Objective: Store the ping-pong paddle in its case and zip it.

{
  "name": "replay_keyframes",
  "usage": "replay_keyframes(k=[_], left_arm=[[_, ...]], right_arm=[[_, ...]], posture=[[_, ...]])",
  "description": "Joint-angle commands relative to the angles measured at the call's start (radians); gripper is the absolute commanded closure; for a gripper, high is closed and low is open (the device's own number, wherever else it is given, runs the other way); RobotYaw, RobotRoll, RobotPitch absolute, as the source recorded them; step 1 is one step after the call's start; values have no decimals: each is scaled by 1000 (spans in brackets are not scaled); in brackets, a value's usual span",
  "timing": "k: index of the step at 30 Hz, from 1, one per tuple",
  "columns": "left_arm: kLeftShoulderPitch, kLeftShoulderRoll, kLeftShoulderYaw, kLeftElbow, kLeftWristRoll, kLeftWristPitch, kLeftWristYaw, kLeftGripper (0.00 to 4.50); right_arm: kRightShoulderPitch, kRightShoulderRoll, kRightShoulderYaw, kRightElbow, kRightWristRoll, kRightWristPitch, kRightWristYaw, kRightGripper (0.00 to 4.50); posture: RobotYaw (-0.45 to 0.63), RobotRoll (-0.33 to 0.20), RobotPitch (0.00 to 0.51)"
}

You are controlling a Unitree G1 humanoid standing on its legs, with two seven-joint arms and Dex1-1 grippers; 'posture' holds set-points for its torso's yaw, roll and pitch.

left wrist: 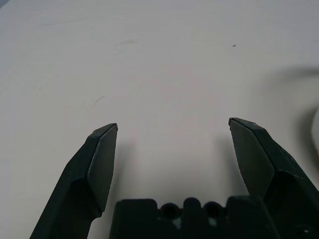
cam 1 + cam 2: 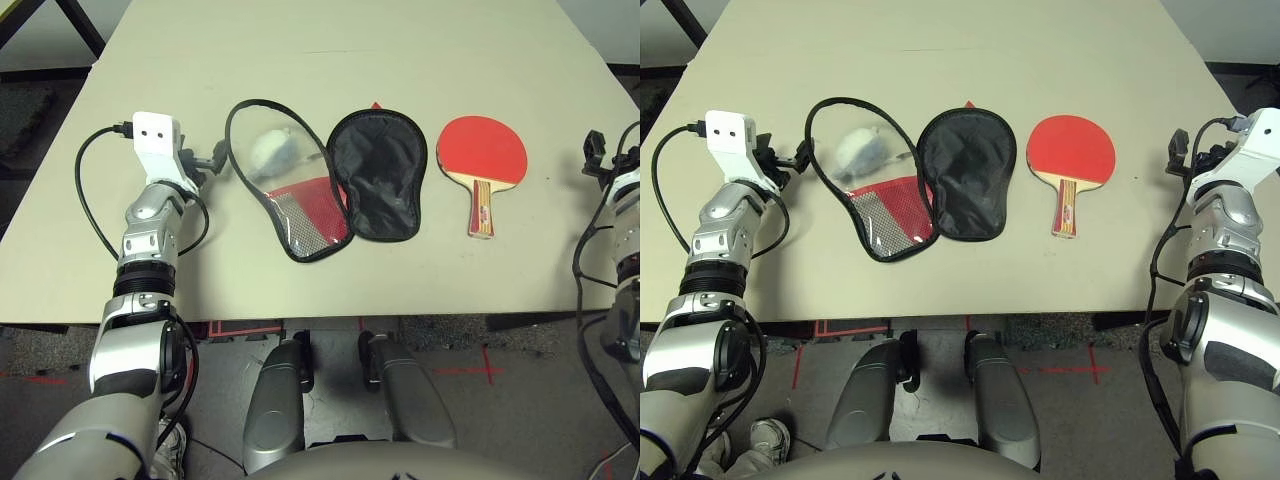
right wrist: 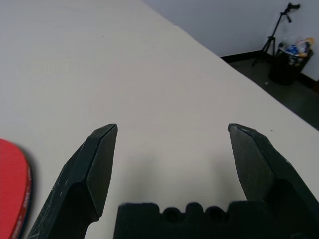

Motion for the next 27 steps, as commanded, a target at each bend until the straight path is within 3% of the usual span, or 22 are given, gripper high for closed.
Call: replay_keyframes(k=[1,8,14,17,21,27], left_arm=[[20,9,14,-22,-4,7,11,0],[-41,17,29,52,-14,-1,1,0],[-211,151,56,209,-5,-71,-29,0],[-306,231,69,275,-7,-86,-59,0],[-429,292,54,330,-15,-19,-186,0],[-522,242,-3,329,-13,75,-370,0]], right_arm=[[35,7,-8,-4,-1,-19,-32,60],[46,8,-19,-59,19,-3,-32,60],[-2,-13,0,-135,19,143,-35,60],[-1,-16,15,-248,23,328,-56,60],[60,15,49,-627,80,767,-96,60],[125,107,42,-1069,167,1351,-212,60]], posture=[[4,0,251],[-40,0,247],[-38,0,207],[-35,0,200],[-43,0,196],[-57,0,198]])
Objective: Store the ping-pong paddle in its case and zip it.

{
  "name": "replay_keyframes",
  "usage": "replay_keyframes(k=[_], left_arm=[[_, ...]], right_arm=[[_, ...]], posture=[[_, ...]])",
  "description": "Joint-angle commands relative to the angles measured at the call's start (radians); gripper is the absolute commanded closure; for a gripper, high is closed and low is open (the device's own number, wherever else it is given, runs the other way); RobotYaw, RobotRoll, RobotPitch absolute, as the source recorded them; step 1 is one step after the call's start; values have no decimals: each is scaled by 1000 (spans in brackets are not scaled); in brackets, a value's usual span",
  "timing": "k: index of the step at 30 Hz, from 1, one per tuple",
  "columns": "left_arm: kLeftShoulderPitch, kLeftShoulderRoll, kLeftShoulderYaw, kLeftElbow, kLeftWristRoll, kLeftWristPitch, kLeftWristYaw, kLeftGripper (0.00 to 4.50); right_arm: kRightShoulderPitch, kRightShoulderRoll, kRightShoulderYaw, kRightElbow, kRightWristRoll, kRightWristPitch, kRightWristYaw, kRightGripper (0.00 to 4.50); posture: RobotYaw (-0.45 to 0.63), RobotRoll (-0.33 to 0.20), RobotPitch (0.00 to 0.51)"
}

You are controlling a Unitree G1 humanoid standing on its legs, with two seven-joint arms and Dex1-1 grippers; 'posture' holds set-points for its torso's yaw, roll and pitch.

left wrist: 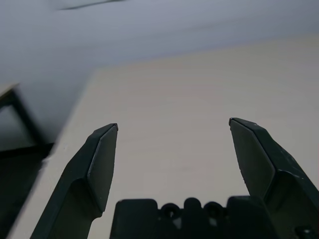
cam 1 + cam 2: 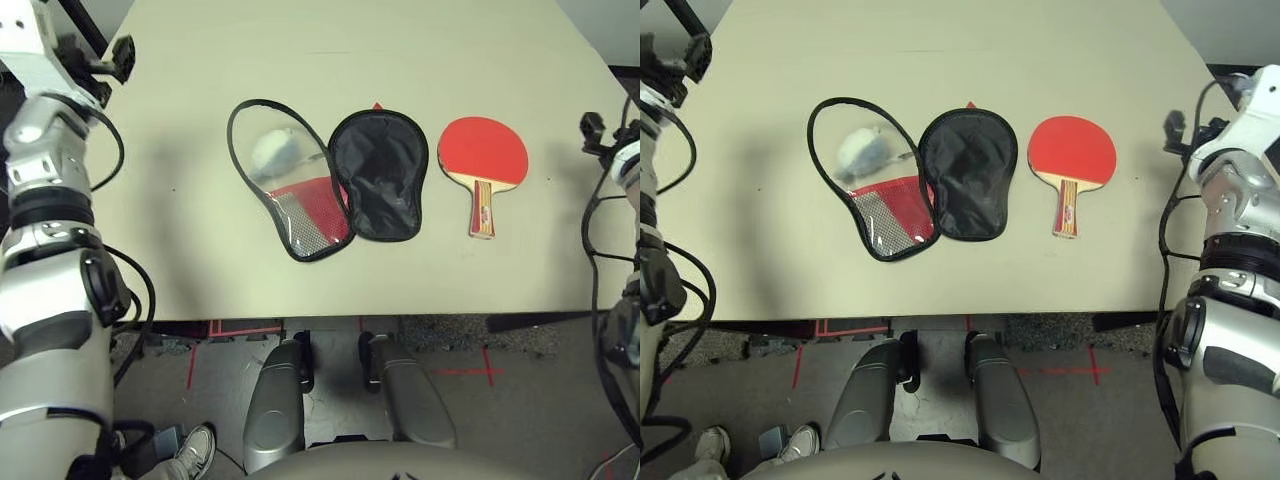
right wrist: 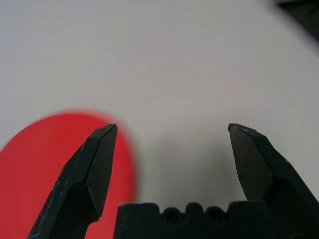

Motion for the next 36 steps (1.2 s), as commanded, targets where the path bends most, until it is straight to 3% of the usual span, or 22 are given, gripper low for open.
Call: replay_keyframes(k=[1,6,11,16,23,32,36], left_arm=[[-23,-42,-42,-5,-1,67,-101,0],[13,-148,-118,-134,-17,164,-248,0],[99,-230,-179,-316,-34,285,-316,0],[194,-309,-255,-463,-46,382,-349,0],[241,-398,-342,-497,-39,442,-386,0],[270,-444,-395,-598,-59,518,-409,0],[275,-449,-394,-618,-58,529,-405,0]], right_arm=[[37,55,-9,-188,36,286,-64,60],[19,151,-5,-355,20,549,-107,60],[-17,184,2,-387,-10,640,-99,60],[-35,208,29,-368,-37,648,-87,60],[-48,255,81,-335,-69,651,-74,60],[-25,287,86,-294,-133,643,-81,60],[-24,290,93,-271,-160,621,-79,943]], posture=[[-59,0,199],[-62,0,199],[-67,0,203],[-62,0,217],[-60,0,230],[-57,0,238],[-57,0,238]])
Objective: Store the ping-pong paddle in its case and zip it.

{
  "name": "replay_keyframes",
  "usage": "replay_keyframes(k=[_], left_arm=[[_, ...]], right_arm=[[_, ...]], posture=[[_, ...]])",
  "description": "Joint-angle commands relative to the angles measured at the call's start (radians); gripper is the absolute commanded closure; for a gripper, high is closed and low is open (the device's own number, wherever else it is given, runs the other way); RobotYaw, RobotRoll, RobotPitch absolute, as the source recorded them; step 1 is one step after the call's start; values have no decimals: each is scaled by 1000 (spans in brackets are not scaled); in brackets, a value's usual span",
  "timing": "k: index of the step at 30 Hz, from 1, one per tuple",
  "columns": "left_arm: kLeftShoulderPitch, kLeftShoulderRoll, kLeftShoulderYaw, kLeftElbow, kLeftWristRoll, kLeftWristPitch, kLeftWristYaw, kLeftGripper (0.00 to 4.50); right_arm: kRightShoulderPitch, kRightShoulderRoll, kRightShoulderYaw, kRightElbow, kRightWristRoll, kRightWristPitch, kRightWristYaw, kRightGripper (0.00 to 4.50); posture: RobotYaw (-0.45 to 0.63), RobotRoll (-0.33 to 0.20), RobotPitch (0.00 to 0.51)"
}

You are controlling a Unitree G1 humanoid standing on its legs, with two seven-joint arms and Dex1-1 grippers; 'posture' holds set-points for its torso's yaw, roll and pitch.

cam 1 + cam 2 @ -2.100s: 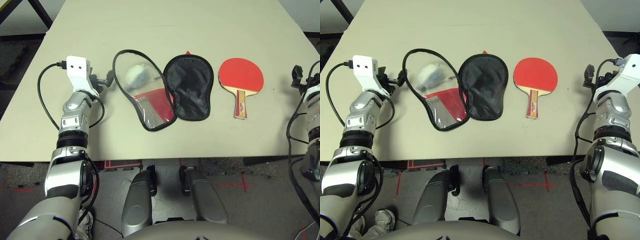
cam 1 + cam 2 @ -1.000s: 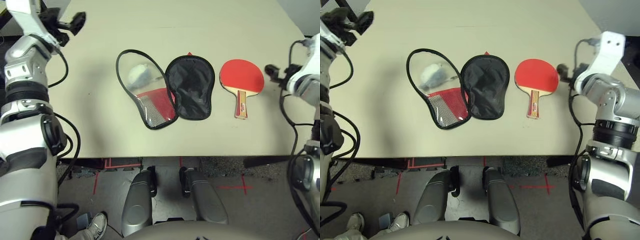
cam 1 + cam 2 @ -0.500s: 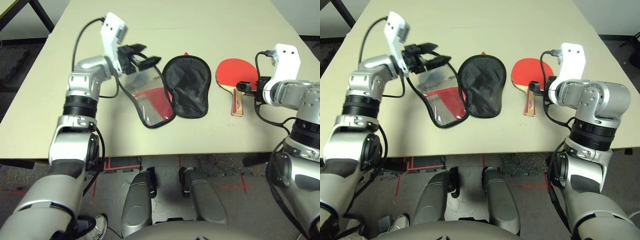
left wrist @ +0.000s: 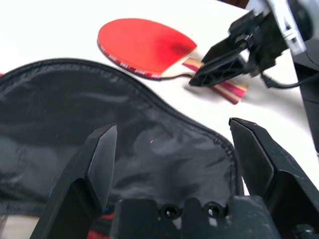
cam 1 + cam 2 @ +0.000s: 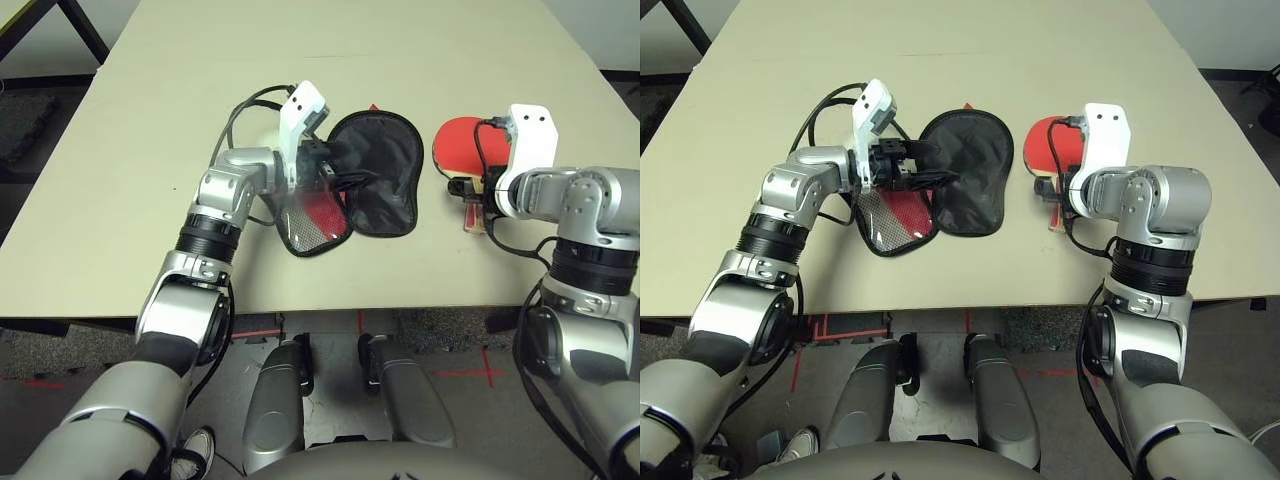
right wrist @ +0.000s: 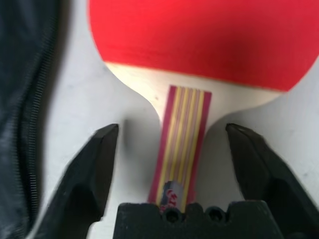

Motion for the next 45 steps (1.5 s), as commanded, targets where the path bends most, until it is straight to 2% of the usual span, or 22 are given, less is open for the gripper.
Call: replay_keyframes(k=[1,6,7,14,18,25,32,35,38,45], left_arm=[[19,-4,-12,-30,-11,18,2,0],[26,0,-13,-55,-10,26,4,0],[26,0,-12,-60,-11,30,5,0],[24,-5,-2,-88,-19,36,21,0],[19,-6,7,-130,-36,57,34,0],[14,48,19,-244,-75,127,28,0],[30,132,31,-337,-113,186,24,0],[39,148,40,-356,-121,192,38,0],[49,150,45,-363,-130,190,53,0],[61,138,42,-376,-141,190,74,0]], right_arm=[[8,8,-1,24,-26,-14,-4,1402],[5,16,-4,44,-51,-27,-7,3197],[4,18,-7,47,-57,-32,-11,3384],[-28,22,-25,64,-98,-112,-40,3386],[-103,54,-40,49,-92,-106,-49,3386],[-234,238,-39,-49,-80,37,-58,3386],[-185,467,-3,-162,-105,46,-142,3386],[-148,526,31,-217,-108,46,-180,3386],[-137,529,49,-228,-97,46,-198,3386],[-97,453,69,-252,-69,46,-192,3386]], posture=[[-55,0,239],[-48,0,236],[-46,0,235],[-43,0,231],[-50,0,230],[-56,0,232],[-45,0,240],[-42,0,242],[-41,0,243],[-46,0,241]])
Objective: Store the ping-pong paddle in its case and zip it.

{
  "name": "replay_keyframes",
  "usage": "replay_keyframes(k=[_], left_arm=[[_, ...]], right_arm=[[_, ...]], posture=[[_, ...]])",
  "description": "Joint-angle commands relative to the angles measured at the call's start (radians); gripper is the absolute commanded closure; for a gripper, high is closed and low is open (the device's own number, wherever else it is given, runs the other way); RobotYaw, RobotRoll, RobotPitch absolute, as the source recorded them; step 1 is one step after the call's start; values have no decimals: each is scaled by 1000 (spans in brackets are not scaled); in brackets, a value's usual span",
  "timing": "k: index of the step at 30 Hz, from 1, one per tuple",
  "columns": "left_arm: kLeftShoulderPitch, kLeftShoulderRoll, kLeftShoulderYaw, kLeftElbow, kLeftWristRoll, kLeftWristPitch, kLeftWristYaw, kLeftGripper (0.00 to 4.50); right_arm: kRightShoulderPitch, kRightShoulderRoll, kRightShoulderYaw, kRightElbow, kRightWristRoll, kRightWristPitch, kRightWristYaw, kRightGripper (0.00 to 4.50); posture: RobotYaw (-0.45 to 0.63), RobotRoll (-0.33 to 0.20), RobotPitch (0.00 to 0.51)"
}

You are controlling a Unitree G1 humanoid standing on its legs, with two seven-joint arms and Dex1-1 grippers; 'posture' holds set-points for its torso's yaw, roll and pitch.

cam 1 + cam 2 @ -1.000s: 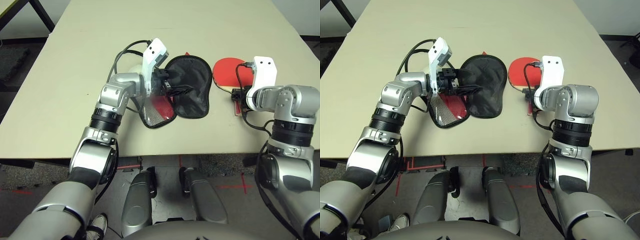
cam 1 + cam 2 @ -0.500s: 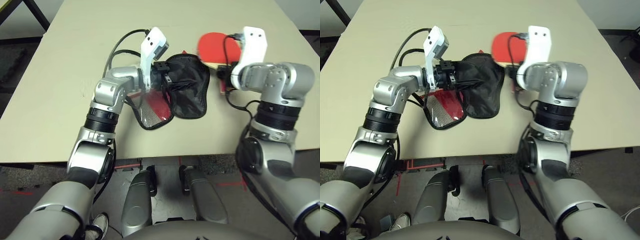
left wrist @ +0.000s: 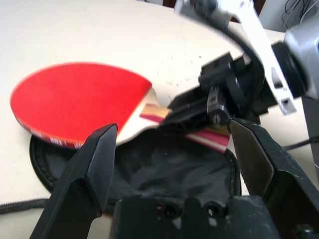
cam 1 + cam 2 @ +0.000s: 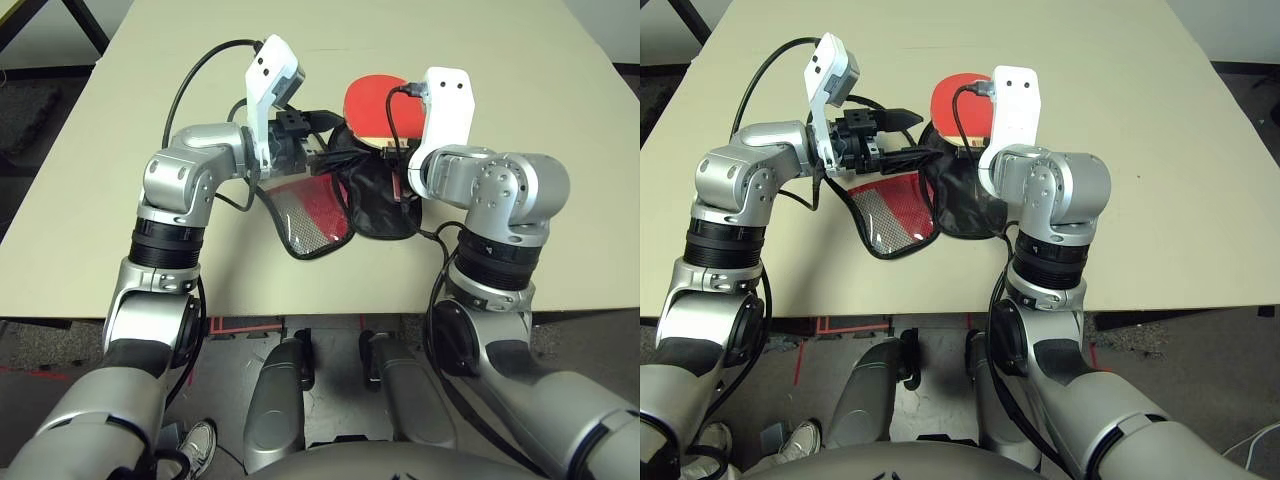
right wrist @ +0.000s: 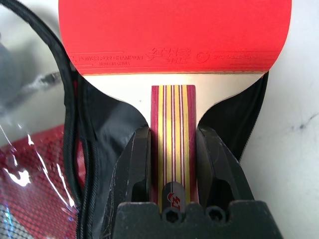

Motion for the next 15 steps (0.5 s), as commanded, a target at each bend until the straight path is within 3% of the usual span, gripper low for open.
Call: replay_keyframes(k=[1,9,15], left_arm=[[20,-1,-9,-15,-16,3,6,0],[10,-4,-13,9,-16,-9,11,0],[8,-6,-15,13,-16,-10,13,0]], right_arm=[[44,-11,13,-56,26,11,3,3386],[138,-7,11,-107,69,11,-7,3386],[142,12,13,-110,82,11,-24,3386]], posture=[[-46,0,241],[-50,0,240],[-47,0,245]])
